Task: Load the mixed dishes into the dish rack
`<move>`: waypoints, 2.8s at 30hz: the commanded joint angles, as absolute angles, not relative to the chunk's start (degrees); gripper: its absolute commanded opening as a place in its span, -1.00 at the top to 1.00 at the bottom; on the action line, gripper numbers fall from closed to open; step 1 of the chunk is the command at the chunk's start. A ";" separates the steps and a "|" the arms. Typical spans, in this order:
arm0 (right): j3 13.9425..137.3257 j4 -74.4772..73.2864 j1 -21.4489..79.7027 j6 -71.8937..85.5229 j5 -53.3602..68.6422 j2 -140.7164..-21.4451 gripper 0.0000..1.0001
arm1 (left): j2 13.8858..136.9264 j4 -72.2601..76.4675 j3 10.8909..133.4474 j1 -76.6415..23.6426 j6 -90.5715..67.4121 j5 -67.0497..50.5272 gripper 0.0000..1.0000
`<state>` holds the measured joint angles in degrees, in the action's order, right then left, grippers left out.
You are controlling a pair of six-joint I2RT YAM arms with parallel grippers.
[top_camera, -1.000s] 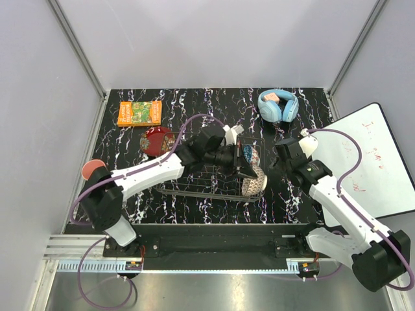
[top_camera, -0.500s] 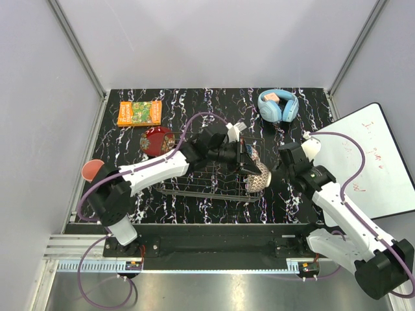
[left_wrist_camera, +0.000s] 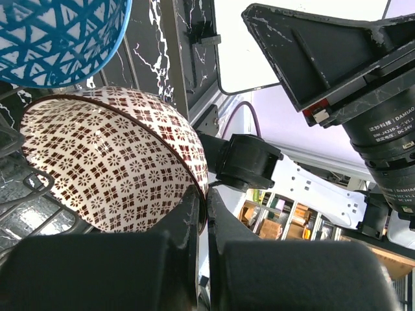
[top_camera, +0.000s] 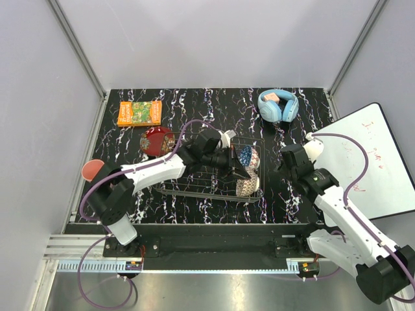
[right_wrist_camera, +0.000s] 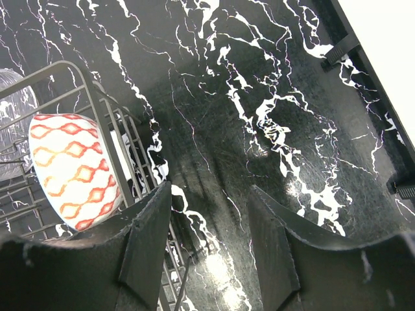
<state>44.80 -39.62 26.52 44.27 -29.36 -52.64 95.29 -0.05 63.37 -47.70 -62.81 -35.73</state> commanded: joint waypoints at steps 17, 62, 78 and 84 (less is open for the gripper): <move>42.89 -37.27 26.81 42.54 -30.85 -49.49 -0.19 | 97.47 2.99 68.82 -51.24 -61.61 -37.70 -0.59; 77.87 -27.51 23.99 34.54 -14.06 -82.88 -0.24 | 85.60 -40.79 75.59 -11.69 3.78 -16.26 -0.98; 90.26 -26.46 23.12 32.78 -9.15 -95.26 -0.23 | 80.70 -29.28 57.67 -11.25 3.43 -20.81 -0.93; 95.62 -26.54 21.54 34.01 -5.02 -103.35 -0.22 | 79.28 -34.17 55.99 -12.56 3.51 -25.92 -0.83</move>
